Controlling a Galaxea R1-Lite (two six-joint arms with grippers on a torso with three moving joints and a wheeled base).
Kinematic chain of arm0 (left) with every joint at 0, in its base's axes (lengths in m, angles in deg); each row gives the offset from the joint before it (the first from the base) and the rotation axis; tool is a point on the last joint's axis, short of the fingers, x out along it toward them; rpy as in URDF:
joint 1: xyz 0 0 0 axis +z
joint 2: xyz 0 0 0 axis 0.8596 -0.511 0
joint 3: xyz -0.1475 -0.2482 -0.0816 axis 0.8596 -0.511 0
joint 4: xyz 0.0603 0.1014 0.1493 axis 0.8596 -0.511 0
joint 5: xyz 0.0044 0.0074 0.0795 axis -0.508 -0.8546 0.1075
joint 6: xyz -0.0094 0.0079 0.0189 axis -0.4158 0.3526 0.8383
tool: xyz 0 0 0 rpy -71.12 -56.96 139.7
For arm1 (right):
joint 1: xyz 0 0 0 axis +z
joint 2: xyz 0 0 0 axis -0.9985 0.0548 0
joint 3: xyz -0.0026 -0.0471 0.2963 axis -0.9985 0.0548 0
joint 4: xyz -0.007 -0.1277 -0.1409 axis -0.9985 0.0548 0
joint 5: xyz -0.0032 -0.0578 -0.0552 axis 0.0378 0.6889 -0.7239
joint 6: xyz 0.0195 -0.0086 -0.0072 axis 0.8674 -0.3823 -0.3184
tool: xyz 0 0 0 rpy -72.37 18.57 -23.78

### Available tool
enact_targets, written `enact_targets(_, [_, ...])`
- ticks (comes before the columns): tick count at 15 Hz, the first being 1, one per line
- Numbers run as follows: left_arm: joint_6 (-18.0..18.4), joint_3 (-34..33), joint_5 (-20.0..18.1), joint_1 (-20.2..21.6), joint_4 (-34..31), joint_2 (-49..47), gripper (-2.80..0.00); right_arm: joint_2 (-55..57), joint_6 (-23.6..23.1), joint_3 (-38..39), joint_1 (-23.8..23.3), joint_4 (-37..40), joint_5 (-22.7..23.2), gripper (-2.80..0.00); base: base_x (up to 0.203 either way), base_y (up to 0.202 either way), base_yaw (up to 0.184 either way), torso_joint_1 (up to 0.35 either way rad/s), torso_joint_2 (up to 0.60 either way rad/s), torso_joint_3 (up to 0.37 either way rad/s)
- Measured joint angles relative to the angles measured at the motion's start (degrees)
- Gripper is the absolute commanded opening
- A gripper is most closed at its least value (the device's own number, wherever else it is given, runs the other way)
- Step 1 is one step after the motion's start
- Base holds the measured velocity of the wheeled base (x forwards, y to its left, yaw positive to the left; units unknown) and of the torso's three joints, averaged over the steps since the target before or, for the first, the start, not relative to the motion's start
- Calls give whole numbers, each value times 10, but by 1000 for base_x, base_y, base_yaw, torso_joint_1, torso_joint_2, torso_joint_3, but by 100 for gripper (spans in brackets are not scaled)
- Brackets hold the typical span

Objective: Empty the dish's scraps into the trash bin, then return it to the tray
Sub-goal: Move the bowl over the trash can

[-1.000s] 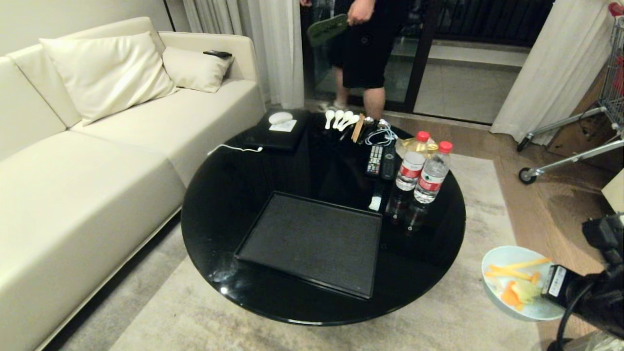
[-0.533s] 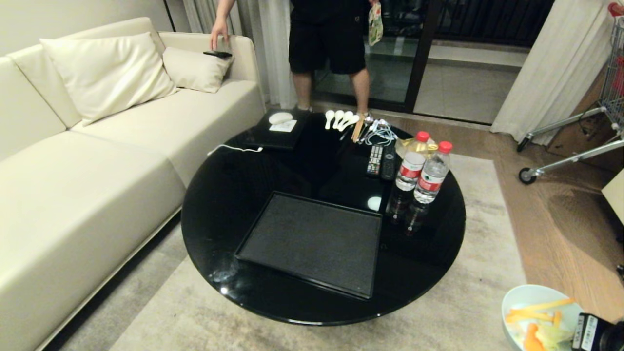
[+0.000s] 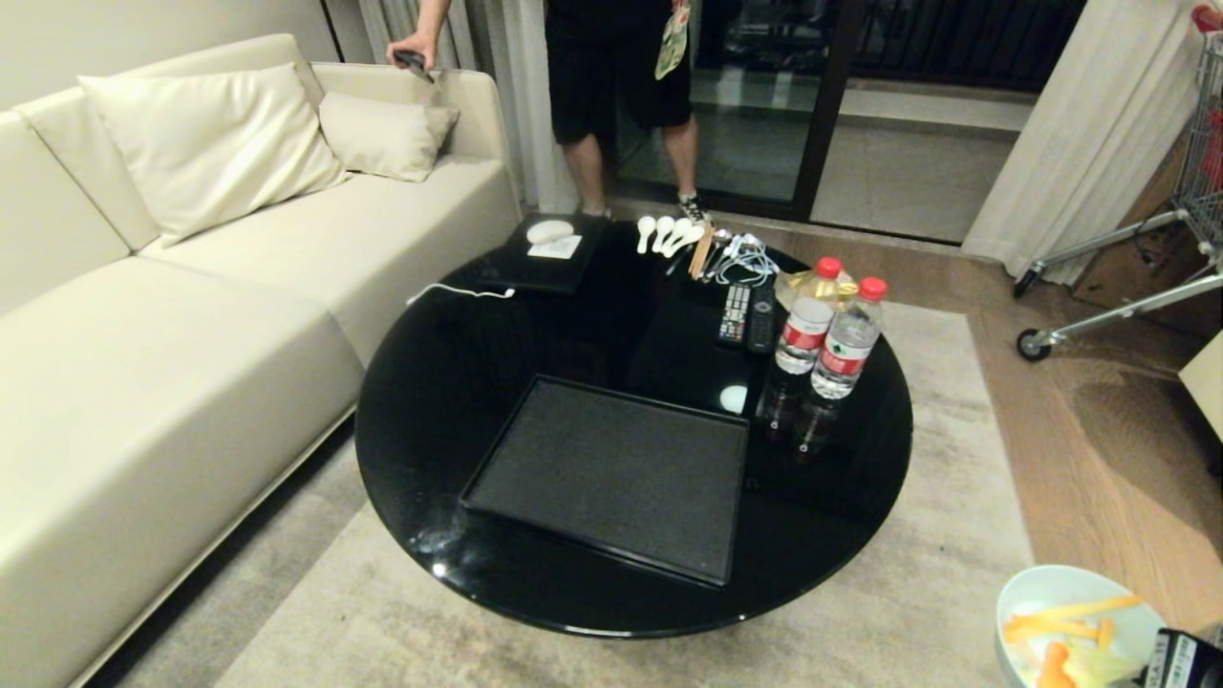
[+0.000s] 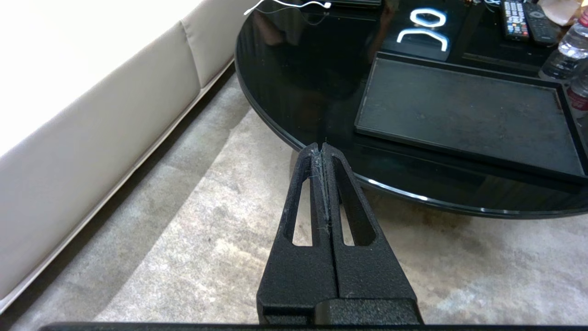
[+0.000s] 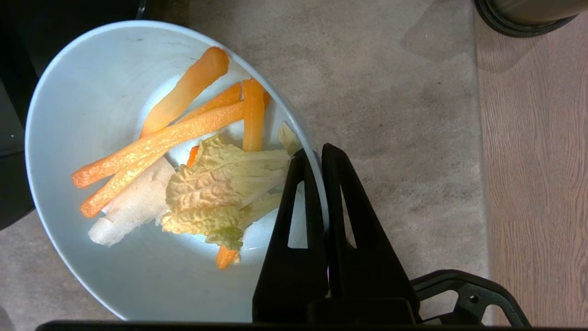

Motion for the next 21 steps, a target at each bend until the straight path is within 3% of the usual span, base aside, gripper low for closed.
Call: enact_targets(21, [0, 0, 0, 0, 0, 0, -280, -38, 0, 31, 12, 2, 0, -280, 0, 0, 0, 0, 0, 0])
